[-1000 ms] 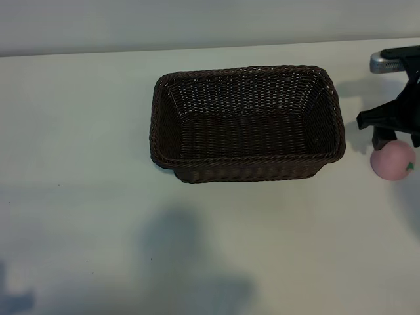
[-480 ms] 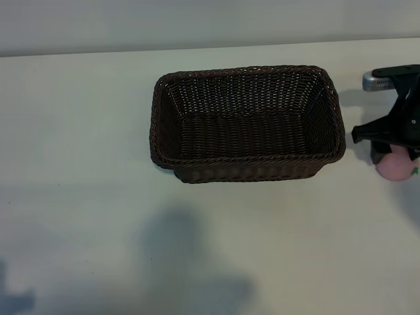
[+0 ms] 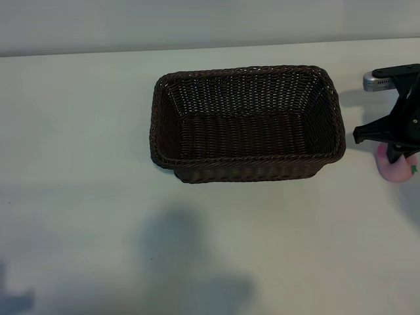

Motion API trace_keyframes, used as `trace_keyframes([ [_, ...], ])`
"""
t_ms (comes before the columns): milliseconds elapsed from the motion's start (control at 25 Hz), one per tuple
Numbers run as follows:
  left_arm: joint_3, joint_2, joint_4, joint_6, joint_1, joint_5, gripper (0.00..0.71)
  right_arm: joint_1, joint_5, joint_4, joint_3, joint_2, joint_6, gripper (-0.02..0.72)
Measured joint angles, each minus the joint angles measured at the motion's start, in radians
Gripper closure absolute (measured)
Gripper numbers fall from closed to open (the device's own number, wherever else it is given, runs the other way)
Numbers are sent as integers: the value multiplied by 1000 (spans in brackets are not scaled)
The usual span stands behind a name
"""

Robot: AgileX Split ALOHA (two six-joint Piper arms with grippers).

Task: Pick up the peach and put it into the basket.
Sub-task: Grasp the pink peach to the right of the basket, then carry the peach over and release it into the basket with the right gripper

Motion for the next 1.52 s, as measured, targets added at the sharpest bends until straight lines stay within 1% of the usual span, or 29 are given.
trace_keyframes([
  [240, 0, 0, 0, 0, 0, 0, 259, 0, 133, 0, -97, -3, -28, 662],
  [400, 0, 0, 0, 0, 0, 0, 259, 0, 202, 24, -184, -49, -35, 662],
  [480, 0, 0, 0, 0, 0, 0, 259, 0, 234, 24, -230, -88, -39, 662],
  [520, 0, 0, 0, 0, 0, 0, 259, 0, 251, 35, -248, -108, -45, 662],
  [680, 0, 0, 0, 0, 0, 0, 259, 0, 319, 46, -333, -164, -56, 662],
  [840, 0, 0, 0, 0, 0, 0, 260, 14, 367, 64, -405, -176, -58, 662],
  [1000, 0, 0, 0, 0, 0, 0, 260, 98, 365, 88, -421, -176, -59, 662],
  [1080, 0, 0, 0, 0, 0, 0, 260, 167, 355, 95, -421, -175, -59, 662],
  [1240, 0, 0, 0, 0, 0, 0, 260, 298, 301, 100, -421, -174, -55, 662],
  [1320, 0, 0, 0, 0, 0, 0, 260, 341, 278, 102, -421, -174, -55, 662],
  [1400, 0, 0, 0, 0, 0, 0, 260, 369, 256, 105, -421, -174, -53, 662],
  [1520, 0, 0, 0, 0, 0, 0, 260, 379, 229, 106, -421, -163, -40, 662],
])
